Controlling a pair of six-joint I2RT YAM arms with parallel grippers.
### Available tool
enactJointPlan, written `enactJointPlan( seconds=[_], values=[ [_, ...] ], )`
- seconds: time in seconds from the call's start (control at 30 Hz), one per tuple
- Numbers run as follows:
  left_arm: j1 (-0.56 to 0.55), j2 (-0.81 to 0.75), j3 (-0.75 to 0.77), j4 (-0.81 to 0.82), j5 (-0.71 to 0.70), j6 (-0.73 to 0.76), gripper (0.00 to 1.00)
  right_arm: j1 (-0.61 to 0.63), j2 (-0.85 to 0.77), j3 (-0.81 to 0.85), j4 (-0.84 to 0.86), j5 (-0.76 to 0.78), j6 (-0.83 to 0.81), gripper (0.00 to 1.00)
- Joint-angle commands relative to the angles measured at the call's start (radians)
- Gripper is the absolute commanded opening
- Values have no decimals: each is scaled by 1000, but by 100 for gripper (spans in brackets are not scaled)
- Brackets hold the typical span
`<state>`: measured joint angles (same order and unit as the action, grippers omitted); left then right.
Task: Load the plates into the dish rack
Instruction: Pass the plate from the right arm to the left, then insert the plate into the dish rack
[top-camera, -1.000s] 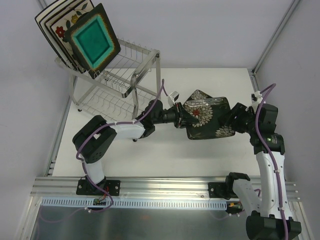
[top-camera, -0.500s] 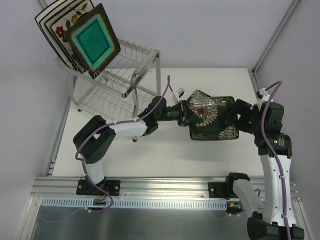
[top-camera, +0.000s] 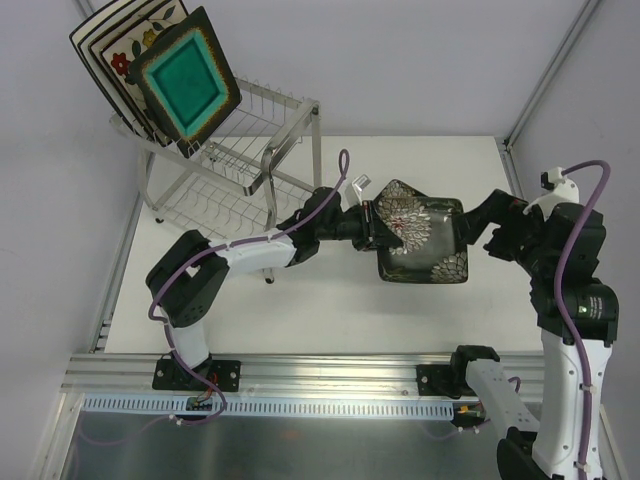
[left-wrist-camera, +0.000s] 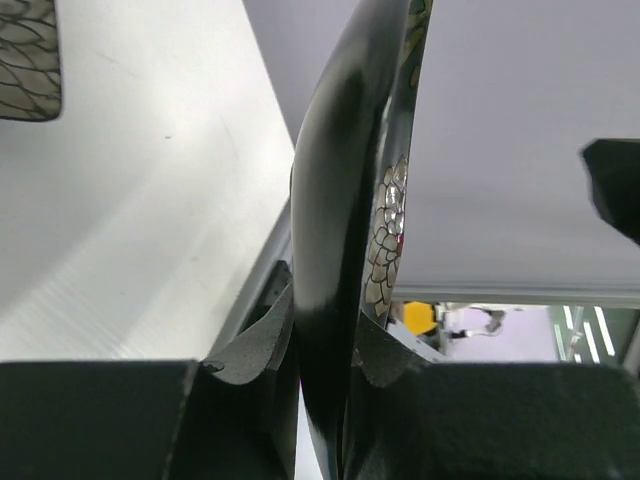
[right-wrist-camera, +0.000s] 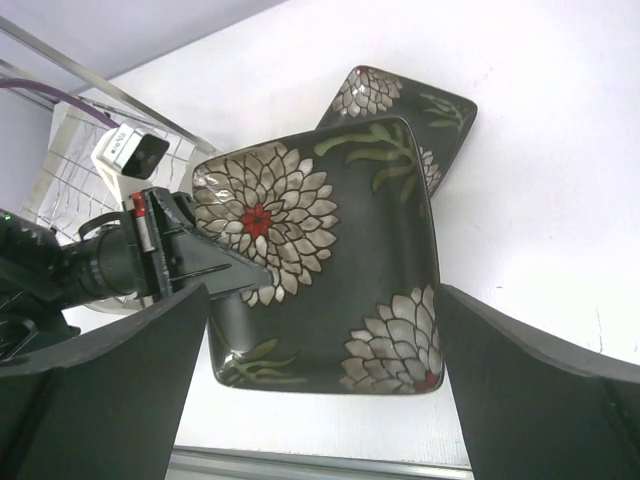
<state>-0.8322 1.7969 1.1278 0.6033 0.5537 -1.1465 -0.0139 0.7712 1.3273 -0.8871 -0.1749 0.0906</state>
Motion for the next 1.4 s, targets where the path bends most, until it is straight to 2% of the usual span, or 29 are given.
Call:
enactJointPlan(
  seconds=[0.0,0.27,0.67,0.87,1.07,1.37],
  values=[
    [-10,-106,105,64,-31,115,0,12,-26,62,-41,26,-22,100],
    [-24,-108,208,-83,-57,269,0,37,-67,102,-15,-6,-31,100],
    [-42,-189,337,-339,-178,617,0,66,-113,96,2,31,-55,100],
    [-42,-255,369,-350,-277,755,0,84,-171,58,-7,81,-61,100],
    [-28,-280,463,-367,-327,835,0,101,-282,-7,34,95,-68,100],
    [-1,-287,670,-413,-368,946,0,111,-361,-45,50,9,-112,100]
  ],
)
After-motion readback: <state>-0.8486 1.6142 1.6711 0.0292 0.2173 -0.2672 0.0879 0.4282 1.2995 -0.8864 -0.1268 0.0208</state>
